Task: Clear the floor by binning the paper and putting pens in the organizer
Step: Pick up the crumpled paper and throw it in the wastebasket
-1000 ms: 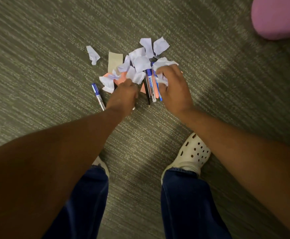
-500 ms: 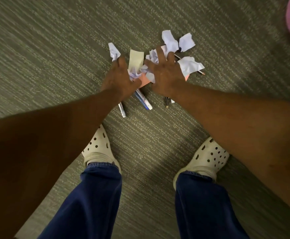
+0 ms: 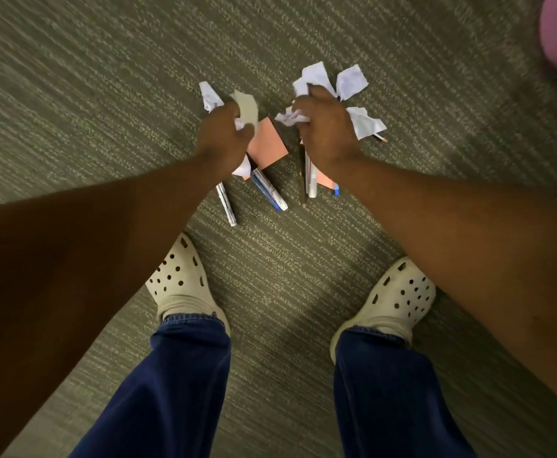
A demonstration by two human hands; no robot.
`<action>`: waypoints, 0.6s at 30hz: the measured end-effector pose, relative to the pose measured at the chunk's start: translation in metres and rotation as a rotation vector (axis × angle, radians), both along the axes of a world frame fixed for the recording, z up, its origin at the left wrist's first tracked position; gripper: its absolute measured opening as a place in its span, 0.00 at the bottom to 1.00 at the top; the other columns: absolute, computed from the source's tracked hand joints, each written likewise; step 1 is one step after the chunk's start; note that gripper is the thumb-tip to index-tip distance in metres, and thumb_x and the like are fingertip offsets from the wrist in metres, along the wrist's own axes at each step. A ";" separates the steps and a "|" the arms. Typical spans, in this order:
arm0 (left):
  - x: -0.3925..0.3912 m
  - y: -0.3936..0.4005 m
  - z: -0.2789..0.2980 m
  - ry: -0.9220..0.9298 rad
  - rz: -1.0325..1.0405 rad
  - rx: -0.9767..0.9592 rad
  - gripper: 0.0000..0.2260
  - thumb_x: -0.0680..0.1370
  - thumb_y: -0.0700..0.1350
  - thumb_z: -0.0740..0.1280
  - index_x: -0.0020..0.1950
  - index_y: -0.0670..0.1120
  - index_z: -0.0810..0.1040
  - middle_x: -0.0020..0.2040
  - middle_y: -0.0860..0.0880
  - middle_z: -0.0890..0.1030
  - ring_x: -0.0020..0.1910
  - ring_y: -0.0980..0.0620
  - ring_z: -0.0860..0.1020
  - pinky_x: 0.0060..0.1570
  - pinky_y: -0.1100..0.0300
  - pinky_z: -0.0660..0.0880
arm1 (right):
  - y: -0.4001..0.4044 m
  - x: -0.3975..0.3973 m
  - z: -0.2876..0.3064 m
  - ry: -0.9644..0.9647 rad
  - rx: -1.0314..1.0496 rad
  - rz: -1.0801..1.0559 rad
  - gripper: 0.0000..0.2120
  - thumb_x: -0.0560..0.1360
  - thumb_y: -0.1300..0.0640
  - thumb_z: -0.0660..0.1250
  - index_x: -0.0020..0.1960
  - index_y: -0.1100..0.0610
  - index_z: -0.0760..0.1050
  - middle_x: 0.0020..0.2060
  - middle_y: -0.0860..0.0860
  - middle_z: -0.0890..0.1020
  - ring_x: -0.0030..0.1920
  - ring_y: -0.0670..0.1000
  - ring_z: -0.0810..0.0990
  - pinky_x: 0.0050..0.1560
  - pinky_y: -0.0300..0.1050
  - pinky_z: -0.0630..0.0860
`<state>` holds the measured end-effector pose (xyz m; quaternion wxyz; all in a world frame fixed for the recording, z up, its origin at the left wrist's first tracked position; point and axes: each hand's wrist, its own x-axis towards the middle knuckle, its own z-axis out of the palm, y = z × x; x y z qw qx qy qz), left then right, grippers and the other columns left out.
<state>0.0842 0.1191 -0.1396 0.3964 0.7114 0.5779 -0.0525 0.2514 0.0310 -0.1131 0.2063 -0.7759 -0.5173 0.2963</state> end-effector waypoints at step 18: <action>0.042 -0.030 0.120 -0.411 0.714 -0.405 0.16 0.77 0.32 0.67 0.35 0.46 0.68 0.37 0.49 0.64 0.31 0.55 0.72 0.41 0.52 0.85 | -0.039 0.070 0.074 0.840 -0.171 -0.980 0.15 0.77 0.69 0.73 0.63 0.70 0.78 0.54 0.63 0.84 0.49 0.57 0.83 0.49 0.53 0.82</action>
